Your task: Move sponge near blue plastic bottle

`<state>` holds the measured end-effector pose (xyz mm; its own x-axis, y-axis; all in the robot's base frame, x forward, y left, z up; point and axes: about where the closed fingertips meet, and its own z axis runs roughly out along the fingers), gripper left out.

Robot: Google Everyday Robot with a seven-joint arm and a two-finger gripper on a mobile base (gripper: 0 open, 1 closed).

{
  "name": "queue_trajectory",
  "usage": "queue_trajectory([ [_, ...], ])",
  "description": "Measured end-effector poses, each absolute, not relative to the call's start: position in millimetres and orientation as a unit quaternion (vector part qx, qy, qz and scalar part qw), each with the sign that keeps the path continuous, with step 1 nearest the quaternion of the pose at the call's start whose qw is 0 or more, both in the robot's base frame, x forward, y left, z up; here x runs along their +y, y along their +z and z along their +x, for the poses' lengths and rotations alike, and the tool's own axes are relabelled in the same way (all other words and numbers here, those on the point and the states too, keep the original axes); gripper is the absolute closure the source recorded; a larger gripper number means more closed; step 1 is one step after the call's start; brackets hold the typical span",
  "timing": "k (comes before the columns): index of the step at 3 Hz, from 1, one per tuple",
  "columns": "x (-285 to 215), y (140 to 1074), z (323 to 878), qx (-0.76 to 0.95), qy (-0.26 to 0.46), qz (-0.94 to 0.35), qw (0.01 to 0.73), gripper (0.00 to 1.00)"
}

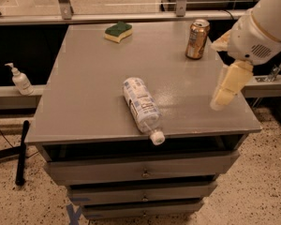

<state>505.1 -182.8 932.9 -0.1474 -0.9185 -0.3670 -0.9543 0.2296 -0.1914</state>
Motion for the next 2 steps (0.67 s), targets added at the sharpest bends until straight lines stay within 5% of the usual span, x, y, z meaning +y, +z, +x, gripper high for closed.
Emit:
queue_trajectory([
  [2,-72.9,924.1,596.4,0.714,0.116,-0.626,0.292,0.00],
])
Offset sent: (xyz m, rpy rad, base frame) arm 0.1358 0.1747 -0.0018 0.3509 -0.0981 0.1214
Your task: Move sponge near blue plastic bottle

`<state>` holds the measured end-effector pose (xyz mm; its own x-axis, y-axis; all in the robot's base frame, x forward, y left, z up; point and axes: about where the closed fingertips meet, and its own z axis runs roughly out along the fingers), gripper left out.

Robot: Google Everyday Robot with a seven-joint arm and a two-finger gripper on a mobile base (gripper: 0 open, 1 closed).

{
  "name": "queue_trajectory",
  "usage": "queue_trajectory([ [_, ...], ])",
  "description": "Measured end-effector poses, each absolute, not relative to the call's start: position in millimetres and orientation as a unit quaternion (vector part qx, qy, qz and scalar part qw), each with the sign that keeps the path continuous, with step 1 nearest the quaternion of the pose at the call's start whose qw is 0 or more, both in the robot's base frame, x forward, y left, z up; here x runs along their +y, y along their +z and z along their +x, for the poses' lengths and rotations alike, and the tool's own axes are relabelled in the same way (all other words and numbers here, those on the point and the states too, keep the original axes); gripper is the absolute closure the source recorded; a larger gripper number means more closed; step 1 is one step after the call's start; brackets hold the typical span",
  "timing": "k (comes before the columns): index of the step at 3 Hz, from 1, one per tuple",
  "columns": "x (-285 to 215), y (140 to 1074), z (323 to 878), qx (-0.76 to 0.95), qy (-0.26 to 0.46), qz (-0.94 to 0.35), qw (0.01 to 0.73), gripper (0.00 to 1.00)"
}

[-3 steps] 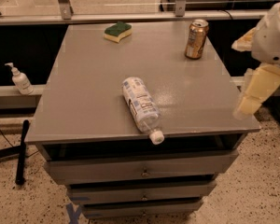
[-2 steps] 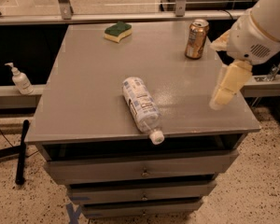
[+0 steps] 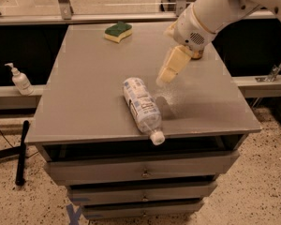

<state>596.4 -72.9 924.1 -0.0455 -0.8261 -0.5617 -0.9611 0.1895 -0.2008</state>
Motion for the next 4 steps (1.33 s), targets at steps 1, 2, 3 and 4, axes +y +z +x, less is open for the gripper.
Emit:
queue_trajectory([
  [1,-72.8,924.0,596.4,0.714,0.116,-0.626,0.292,0.00],
  [2,-62.5,918.3,612.7,0.731,0.115,-0.596,0.312,0.00],
  [3,-43.2,912.4,656.4,0.753,0.116,-0.541,0.357,0.00],
  [4,-27.2,910.9,703.4,0.765,0.117,-0.488,0.404,0.00],
])
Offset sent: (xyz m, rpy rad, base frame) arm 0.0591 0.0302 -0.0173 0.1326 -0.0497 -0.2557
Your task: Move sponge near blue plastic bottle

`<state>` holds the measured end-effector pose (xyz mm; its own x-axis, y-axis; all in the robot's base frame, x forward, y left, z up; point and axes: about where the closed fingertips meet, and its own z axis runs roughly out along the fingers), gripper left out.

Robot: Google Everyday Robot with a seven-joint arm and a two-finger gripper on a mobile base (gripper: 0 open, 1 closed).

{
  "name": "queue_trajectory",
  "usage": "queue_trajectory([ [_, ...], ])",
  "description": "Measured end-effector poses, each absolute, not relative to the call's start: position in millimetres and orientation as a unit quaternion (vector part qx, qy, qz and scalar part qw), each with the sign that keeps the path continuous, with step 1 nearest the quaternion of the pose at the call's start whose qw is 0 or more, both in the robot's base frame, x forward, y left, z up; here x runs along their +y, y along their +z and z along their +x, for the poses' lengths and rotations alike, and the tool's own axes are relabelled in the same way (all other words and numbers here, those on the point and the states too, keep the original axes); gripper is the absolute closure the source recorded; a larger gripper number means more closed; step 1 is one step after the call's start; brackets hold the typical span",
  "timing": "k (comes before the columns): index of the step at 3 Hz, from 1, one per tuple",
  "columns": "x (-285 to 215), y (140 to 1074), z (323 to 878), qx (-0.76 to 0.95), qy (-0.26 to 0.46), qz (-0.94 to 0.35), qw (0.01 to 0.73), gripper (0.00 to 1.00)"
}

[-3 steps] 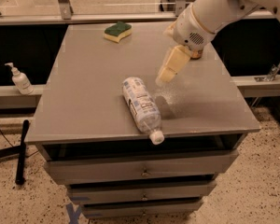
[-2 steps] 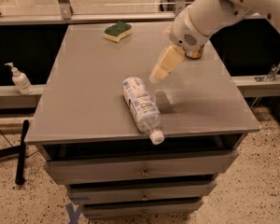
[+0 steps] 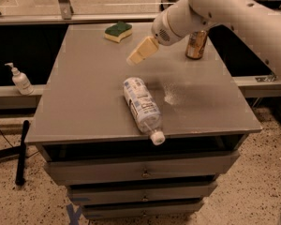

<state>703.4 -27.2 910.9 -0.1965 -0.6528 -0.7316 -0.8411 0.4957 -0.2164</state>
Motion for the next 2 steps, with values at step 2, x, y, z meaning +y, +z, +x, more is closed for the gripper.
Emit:
queue_trajectory([
  [2,3.3,900.6,772.0,0.777,0.137,-0.403,0.465,0.00],
])
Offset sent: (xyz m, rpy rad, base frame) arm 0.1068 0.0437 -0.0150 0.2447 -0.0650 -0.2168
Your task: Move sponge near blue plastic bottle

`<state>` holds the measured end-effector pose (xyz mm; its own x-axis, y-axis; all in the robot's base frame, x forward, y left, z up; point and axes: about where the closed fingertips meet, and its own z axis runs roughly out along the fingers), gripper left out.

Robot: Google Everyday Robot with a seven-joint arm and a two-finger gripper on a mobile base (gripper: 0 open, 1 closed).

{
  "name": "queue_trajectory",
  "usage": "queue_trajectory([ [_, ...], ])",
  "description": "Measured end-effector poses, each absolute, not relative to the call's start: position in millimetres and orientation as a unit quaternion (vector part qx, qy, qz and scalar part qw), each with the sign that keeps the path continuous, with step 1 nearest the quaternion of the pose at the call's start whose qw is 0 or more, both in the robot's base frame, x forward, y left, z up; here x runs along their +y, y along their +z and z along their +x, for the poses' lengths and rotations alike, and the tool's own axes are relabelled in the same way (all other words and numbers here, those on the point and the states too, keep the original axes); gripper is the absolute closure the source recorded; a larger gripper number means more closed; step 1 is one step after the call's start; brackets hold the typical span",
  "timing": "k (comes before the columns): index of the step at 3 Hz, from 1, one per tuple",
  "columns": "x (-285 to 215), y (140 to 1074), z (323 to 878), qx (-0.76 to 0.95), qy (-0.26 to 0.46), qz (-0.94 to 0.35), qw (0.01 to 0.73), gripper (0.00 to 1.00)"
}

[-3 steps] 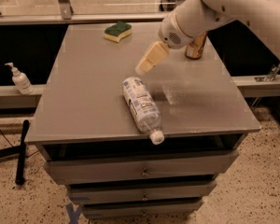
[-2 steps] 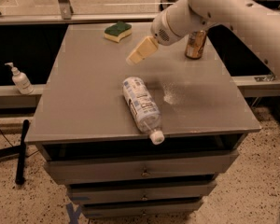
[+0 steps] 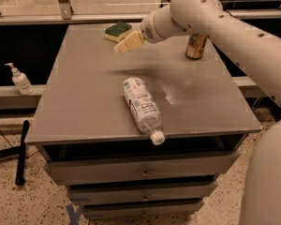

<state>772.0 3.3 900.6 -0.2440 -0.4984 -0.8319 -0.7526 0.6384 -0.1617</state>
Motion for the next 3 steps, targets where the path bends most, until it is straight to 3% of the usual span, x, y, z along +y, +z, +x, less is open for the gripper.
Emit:
queue_trajectory([
  [3,49.9,877.3,854.8,0.765,0.148,-0.366,0.508,0.00],
])
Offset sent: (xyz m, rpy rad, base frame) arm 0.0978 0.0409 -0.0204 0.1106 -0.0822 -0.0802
